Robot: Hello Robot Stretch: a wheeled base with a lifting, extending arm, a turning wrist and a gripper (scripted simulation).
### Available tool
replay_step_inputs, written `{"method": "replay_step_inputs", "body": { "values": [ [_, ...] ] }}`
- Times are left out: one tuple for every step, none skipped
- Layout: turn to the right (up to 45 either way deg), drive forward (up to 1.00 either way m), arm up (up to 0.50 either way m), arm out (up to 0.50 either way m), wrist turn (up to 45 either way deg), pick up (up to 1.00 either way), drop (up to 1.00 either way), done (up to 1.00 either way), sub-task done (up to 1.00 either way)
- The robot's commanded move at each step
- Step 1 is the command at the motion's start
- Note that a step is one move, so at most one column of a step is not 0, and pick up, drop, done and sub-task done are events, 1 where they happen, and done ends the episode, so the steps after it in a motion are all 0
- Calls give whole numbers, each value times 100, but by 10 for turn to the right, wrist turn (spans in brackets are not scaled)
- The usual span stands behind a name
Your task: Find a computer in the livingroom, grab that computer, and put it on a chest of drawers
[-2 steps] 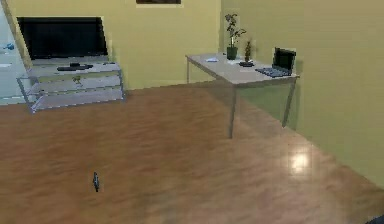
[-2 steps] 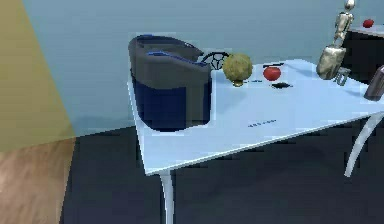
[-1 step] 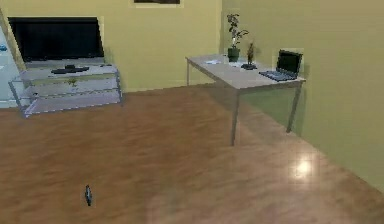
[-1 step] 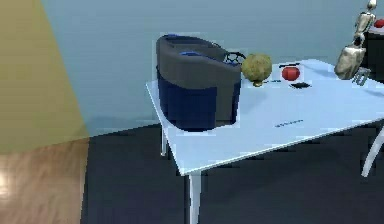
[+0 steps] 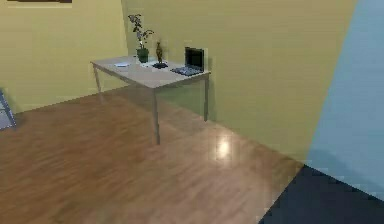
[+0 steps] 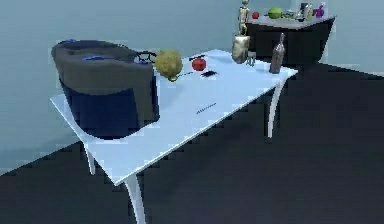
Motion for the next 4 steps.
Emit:
{"method": "replay_step_inputs", "body": {
  "values": [
    [0, 45, 0, 0, 0, 0, 0, 0, 0],
    [0, 100, 0, 0, 0, 0, 0, 0, 0],
    [270, 0, 0, 0, 0, 0, 0, 0, 0],
    [0, 10, 0, 0, 0, 0, 0, 0, 0]
  ]
}}
